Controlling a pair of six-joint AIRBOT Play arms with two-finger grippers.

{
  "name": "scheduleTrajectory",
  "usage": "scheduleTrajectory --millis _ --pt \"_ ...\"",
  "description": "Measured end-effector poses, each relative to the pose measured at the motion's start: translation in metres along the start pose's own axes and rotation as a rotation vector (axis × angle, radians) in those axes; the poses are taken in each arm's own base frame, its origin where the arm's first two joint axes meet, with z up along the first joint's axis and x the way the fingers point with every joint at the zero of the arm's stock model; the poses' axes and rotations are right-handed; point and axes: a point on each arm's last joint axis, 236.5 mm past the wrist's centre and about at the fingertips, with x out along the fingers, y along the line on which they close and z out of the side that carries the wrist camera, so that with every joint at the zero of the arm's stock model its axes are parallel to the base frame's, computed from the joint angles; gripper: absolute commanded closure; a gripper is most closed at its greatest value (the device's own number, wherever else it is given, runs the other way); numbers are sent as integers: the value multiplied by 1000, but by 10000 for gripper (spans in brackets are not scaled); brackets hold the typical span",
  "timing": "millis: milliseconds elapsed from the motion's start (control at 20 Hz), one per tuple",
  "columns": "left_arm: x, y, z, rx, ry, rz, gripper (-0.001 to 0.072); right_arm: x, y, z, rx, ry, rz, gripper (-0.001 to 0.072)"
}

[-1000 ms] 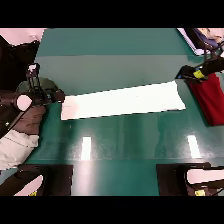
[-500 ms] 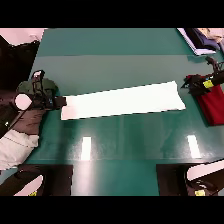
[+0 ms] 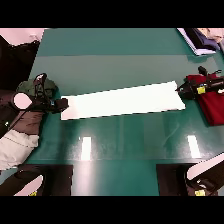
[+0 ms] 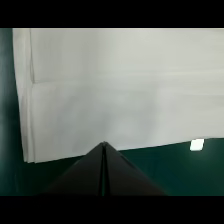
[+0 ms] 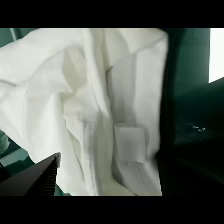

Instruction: Fold the shirts.

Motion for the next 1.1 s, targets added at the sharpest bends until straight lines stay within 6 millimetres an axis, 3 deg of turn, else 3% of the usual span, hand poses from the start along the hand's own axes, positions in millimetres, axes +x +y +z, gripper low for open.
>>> scheduleTrajectory --millis 250,400,600,650,850,1000,1100 --pt "0 -2 -1 -8 5 -10 678 22 15 -8 -32 71 73 39" --pt "0 -3 -1 -12 6 -15 678 33 20 -11 -51 99 78 223" --pt "0 -6 -2 -21 9 -26 679 42 21 -11 -68 113 59 660" --pt "0 -7 -2 -25 10 -31 680 42 23 -11 -70 113 66 691" --pt "-1 -26 1 -37 -5 -88 681 31 42 -9 -120 87 70 693" --pt "4 -65 7 27 -25 -150 681 12 67 -5 -183 33 46 694" --pt "14 -100 8 89 -10 -191 681 1 95 -7 -238 5 30 694"
